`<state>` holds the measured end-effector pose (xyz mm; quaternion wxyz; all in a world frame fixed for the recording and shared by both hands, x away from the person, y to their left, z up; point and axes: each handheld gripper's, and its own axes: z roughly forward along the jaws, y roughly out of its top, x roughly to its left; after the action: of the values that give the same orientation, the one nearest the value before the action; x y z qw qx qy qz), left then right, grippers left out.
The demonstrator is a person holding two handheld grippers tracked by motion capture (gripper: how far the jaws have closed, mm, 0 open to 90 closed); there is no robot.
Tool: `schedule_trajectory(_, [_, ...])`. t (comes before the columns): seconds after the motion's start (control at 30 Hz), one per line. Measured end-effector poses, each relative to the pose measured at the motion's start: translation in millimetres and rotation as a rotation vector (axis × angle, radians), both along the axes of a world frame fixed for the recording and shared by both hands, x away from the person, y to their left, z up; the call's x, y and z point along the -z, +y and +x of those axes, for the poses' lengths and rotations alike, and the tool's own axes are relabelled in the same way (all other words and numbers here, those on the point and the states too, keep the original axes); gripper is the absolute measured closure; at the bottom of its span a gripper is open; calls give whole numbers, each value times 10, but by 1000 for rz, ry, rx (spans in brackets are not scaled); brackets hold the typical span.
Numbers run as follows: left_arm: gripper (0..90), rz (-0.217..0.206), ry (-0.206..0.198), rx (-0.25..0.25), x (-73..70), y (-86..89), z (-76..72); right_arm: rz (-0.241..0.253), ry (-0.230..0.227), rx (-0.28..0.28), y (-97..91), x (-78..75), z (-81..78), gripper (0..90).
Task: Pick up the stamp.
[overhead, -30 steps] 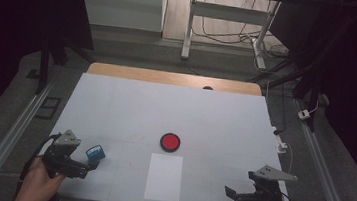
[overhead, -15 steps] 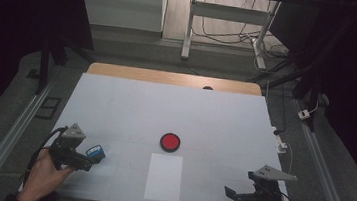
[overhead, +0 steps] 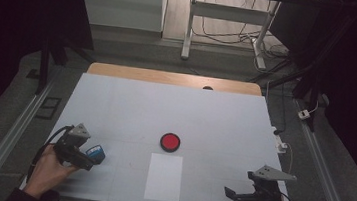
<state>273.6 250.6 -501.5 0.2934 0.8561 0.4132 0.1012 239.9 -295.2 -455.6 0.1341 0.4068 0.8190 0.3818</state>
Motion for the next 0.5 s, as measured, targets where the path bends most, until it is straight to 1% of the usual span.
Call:
schedule_trajectory(0.13, [67, 53, -3, 3, 19, -23, -8, -3, -1, -2, 1, -1, -2, 0])
schedule_trajectory(0.2, [137, 72, -7, 9, 17, -25, -21, -4, -2, -3, 2, -1, -2, 0])
schedule_trajectory(0.37, [327, 76, -25, 26, -19, -13, -46, -4, -1, -5, 6, 0, -3, 0])
schedule_trajectory(0.5, [458, 74, -18, 33, -29, -2, -51, -7, -1, -6, 7, 0, -3, 0])
